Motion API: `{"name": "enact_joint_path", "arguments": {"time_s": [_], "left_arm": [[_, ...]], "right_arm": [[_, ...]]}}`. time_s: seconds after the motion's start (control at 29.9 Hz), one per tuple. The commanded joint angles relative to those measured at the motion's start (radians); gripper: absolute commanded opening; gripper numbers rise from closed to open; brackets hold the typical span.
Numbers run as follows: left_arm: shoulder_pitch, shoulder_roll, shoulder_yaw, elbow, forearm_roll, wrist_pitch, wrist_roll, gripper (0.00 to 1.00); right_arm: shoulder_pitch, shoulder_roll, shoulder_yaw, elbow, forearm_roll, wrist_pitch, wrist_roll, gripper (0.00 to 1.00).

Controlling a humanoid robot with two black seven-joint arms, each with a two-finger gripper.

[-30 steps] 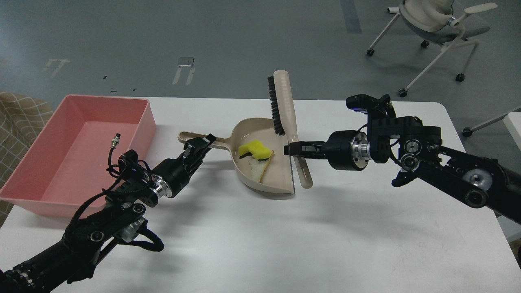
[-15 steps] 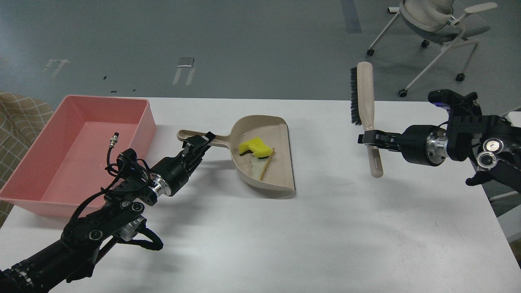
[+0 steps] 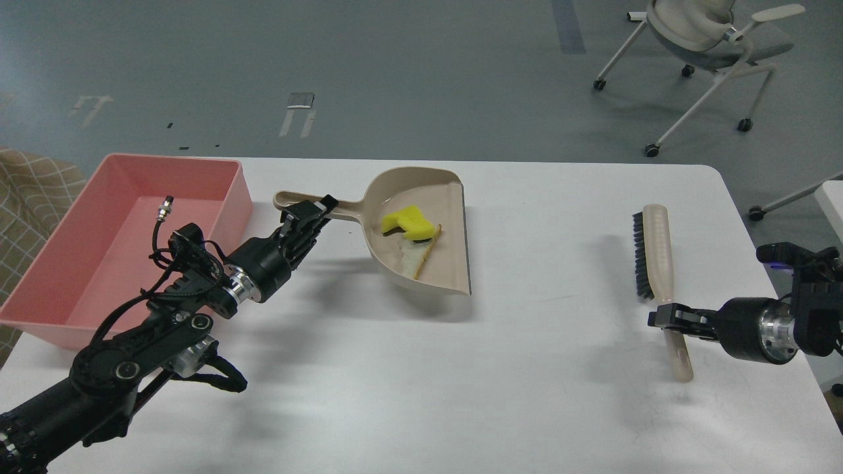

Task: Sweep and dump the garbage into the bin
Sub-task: 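Move the brush away from the dustpan with the right gripper, then lift the dustpan over the pink bin and tip it to dump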

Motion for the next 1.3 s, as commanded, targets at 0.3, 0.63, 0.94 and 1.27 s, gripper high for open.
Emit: {"name": "enact_joint_path", "arguments": {"time_s": [0.3,0.63,0.94,1.27], "left_arm": [[0.051,0.308,-0.047,-0.171,-0.277,-0.109,-0.051,0.23],[0.077,0.498,-0.105,-0.17,-0.331,-0.241,-0.062,0.23],[0.143,0.646,-0.107,-0.104,-0.354,-0.37,-0.092,0.23],[0.141,0.638,-0.112,0.178,-0.44,-0.461,-0.092,0.23]], "right_arm": [[-0.001,0.013,0.008,0.0,0.0,0.0,0.0,0.0],[-0.001,0.014,0.018,0.0,-0.001,0.0,0.0,0.0],[-0.001,0.014,0.019,-0.001,-0.001,0.0,0.0,0.0],[0.001,0.014,0.032,0.0,0.0,0.0,-0.001,0.0]]}}
